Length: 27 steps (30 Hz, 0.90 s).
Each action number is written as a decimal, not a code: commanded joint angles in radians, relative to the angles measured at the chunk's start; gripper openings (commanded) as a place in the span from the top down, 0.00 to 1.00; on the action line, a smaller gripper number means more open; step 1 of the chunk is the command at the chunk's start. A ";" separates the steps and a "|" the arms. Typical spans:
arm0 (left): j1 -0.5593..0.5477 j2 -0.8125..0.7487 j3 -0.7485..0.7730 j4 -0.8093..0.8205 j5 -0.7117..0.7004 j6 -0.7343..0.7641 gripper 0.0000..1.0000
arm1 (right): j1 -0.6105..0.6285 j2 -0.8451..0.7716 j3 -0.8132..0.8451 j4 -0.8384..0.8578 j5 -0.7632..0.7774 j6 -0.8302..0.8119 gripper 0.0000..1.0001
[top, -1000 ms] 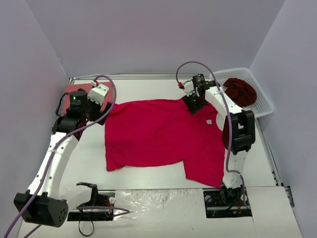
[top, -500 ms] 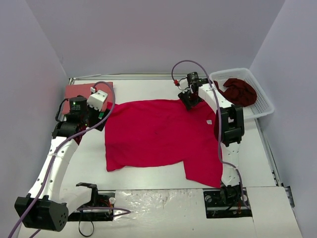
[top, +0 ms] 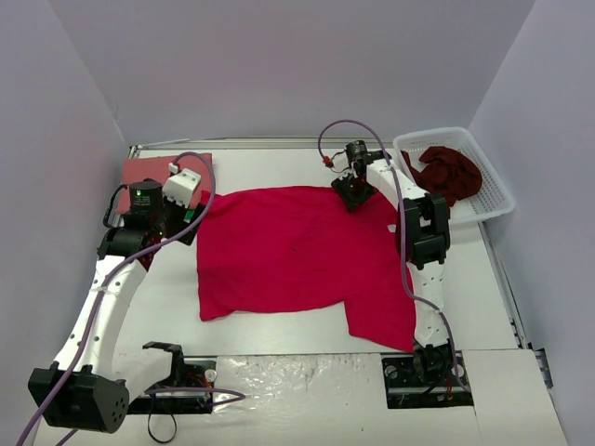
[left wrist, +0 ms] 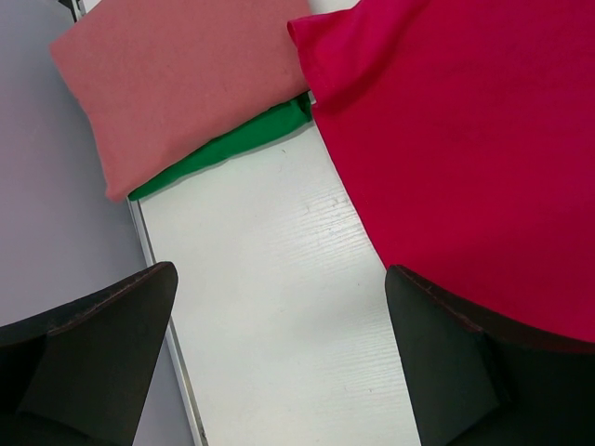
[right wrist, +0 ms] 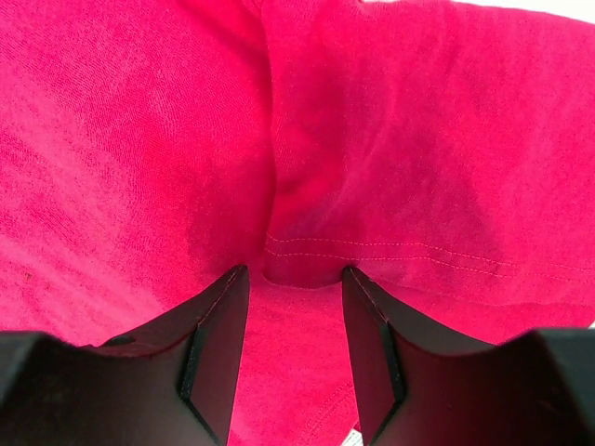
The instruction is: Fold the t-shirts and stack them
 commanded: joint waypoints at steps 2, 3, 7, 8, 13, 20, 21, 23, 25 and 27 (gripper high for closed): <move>0.008 -0.003 -0.003 0.012 0.010 -0.013 0.06 | 0.010 0.012 0.027 -0.036 0.016 -0.009 0.60; 0.008 -0.003 -0.003 0.013 0.013 -0.013 0.06 | 0.010 0.014 0.027 -0.034 0.016 -0.009 0.60; 0.008 -0.005 -0.009 0.013 0.015 -0.011 0.06 | 0.010 0.014 0.030 -0.034 0.025 -0.009 0.67; 0.008 -0.005 -0.010 0.015 0.015 -0.011 0.06 | 0.010 0.011 0.030 -0.032 0.028 -0.007 0.73; 0.007 -0.008 -0.015 0.016 0.024 -0.010 0.06 | 0.010 -0.006 0.027 -0.032 0.037 -0.006 0.85; 0.008 -0.016 -0.030 0.024 0.035 -0.005 0.06 | 0.007 -0.046 -0.003 -0.032 0.045 -0.009 0.97; 0.008 -0.016 -0.030 0.024 0.036 -0.007 0.06 | 0.007 -0.052 -0.005 -0.032 0.046 -0.009 0.98; 0.007 -0.017 -0.032 0.023 0.044 -0.007 0.06 | 0.007 -0.063 -0.008 -0.034 0.055 -0.009 1.00; 0.007 -0.016 -0.032 0.021 0.050 -0.007 0.06 | 0.005 -0.070 -0.008 -0.034 0.059 -0.009 1.00; 0.008 -0.022 -0.036 0.023 0.056 -0.007 0.06 | 0.002 -0.087 -0.013 -0.036 0.057 -0.007 1.00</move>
